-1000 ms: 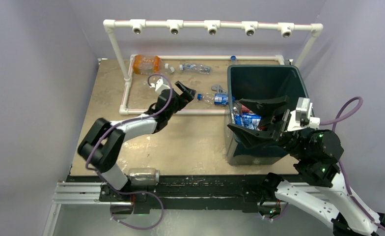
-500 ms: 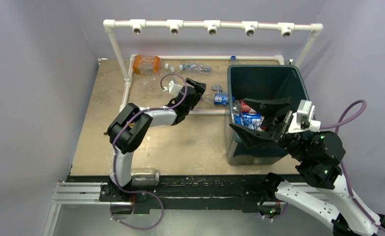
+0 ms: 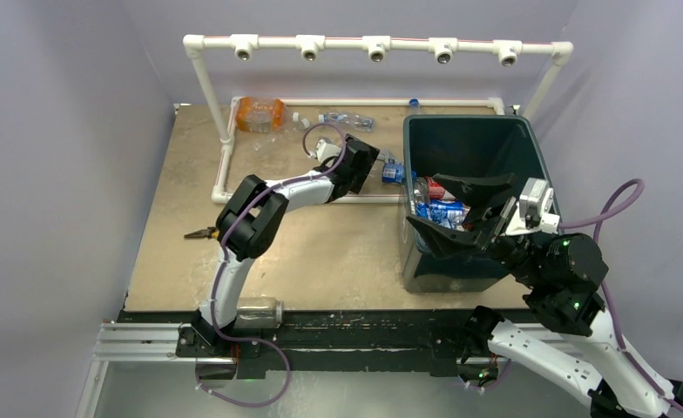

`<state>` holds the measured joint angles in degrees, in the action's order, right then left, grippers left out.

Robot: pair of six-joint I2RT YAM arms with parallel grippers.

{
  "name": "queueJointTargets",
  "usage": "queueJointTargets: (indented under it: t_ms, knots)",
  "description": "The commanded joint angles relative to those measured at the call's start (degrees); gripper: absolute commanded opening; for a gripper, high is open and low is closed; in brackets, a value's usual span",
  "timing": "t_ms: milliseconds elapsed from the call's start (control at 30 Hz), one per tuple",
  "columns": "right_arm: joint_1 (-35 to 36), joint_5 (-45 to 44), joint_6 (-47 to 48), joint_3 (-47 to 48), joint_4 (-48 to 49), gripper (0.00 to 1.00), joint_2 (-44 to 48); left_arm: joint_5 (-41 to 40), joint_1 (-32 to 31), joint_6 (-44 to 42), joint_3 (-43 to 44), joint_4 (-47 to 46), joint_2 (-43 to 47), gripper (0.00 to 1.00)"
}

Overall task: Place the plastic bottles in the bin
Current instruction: Pick up the plastic bottle at the center of the board.

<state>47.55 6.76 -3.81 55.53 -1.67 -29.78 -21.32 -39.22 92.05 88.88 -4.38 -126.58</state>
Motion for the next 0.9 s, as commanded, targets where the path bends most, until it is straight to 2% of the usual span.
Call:
queueJointTargets:
  t_ms: [0,233,533,733,867]
  knots:
    - [-0.18,-1.80,0.87,-0.46,0.64,0.88,0.95,0.86,-0.39,3.21,5.58,9.70,-2.45,0.99]
    - [-0.18,-2.28,0.88,-0.24,0.18,0.88,1.01,1.03,-0.84,4.38,9.42,15.11,-4.02,0.99]
    - [-0.13,-3.06,0.65,0.17,-0.85,0.88,1.34,2.14,-0.79,3.93,18.22,19.52,-10.96,0.98]
    - [-0.18,-3.54,0.81,0.46,-1.28,0.88,1.21,2.36,-0.77,4.01,19.62,18.21,-13.31,0.89]
    - [-0.18,-4.07,1.20,0.24,-1.56,0.88,1.30,3.25,-0.84,4.01,18.84,16.21,-14.44,0.79]
